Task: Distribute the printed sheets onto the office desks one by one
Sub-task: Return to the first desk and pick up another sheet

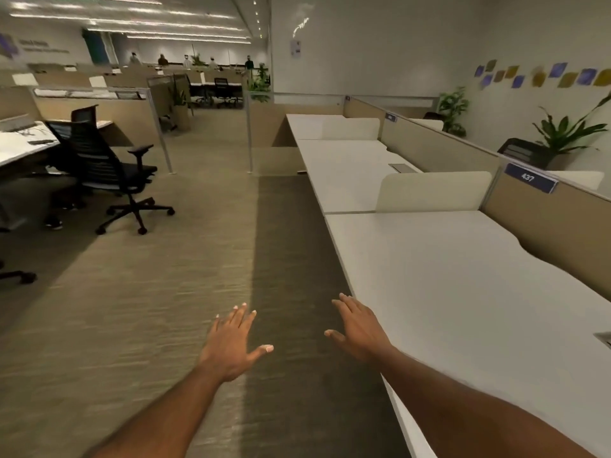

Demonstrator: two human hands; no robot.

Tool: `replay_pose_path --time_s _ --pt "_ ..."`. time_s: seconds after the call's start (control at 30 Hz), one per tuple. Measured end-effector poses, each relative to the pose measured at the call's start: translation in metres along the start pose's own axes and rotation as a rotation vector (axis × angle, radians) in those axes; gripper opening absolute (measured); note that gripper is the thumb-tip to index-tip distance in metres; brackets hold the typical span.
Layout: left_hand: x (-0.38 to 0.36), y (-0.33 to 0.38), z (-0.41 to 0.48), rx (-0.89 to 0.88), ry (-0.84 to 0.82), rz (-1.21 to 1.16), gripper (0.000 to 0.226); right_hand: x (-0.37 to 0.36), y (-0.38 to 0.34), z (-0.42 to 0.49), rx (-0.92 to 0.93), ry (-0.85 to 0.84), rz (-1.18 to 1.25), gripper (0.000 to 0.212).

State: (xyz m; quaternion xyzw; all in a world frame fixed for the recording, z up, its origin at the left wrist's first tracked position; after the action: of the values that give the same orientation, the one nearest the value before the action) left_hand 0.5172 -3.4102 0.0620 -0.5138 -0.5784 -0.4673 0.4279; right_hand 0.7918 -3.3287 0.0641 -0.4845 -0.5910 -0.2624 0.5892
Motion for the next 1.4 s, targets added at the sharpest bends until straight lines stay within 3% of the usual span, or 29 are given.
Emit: replay_pose_path --time_s 0.47,1.4 --pt "0.085 -0.114 0.247 -0.051 0.016 0.014 0.096 0.065 -0.011 0.263 -0.059 0.041 0.036 0.076" --pt "0.216 -0.273 0.873 0.022 0.059 0.058 0.099 0.182 0.078 0.906 0.008 0.064 -0.052 0.086"
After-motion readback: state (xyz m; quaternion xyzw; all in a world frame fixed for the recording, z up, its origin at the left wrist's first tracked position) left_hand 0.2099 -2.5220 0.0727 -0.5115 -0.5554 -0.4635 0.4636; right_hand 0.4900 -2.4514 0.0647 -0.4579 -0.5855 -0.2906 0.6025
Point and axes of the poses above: each hand's wrist, its own z-axis towards the middle knuckle, its own x-axis out of the back of the hand, y = z × x, the point moved 4 cm from there along z, towards the middle knuckle, and after that the axes turned 10 degrees about -y, right-handed, at the moved point
